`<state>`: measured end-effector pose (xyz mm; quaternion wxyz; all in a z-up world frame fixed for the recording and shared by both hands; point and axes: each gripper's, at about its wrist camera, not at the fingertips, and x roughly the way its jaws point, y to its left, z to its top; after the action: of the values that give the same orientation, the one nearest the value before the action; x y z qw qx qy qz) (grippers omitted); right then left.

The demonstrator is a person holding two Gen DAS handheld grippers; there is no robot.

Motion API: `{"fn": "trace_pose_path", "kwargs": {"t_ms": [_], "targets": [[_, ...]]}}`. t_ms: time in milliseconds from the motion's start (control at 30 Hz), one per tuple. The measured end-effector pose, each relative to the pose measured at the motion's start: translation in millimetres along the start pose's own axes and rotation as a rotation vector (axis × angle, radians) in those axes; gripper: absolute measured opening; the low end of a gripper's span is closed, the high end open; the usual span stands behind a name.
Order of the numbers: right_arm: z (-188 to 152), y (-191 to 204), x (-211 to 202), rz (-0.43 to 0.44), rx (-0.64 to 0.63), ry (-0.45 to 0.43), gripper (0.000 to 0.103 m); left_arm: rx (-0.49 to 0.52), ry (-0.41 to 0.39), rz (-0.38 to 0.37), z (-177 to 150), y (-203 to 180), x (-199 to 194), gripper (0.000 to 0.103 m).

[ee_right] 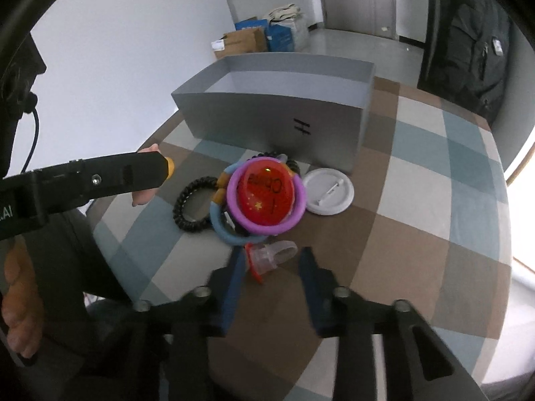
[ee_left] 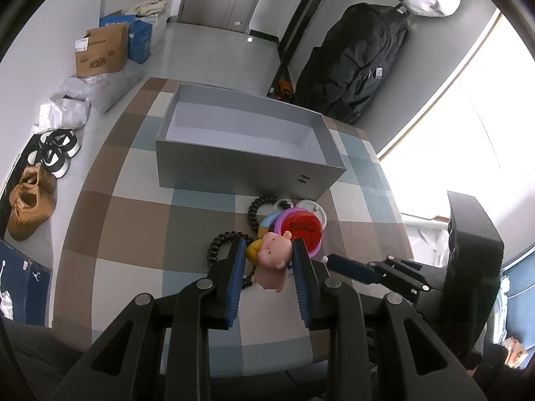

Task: Organize jewelry
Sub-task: 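Carry the pink pig into the grey box and open the left gripper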

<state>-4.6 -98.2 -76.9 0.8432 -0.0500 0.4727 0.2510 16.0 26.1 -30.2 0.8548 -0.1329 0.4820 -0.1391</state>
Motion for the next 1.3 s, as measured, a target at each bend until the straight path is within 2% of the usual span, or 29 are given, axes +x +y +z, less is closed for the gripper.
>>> {"fn": "trace_pose_path", "kwargs": {"t_ms": [233,467,667,833,967,1300], "targets": [[-2,-2,-6,-0.006,0.016,-0.009,0.028,-0.014,0.003,0.002,1,6,-2,0.022],[8,-16,-31,0.011,0.085,-0.084,0.028,-0.006,-0.005,0.019,12,4,-5,0.023],[35,-25,-52,0.048,0.115,-0.167,0.028,0.033,-0.028,0.048,36,0,-8,0.023],[71,-32,-68,0.076,0.109,-0.229,0.028,0.055,-0.035,0.057,59,-1,1,0.023],[98,-37,-63,0.09,0.091,-0.25,0.028,0.045,-0.015,0.041,75,2,12,0.023],[131,-50,-26,0.135,0.093,-0.223,0.028,0.011,0.044,-0.004,99,13,46,0.023]]}}
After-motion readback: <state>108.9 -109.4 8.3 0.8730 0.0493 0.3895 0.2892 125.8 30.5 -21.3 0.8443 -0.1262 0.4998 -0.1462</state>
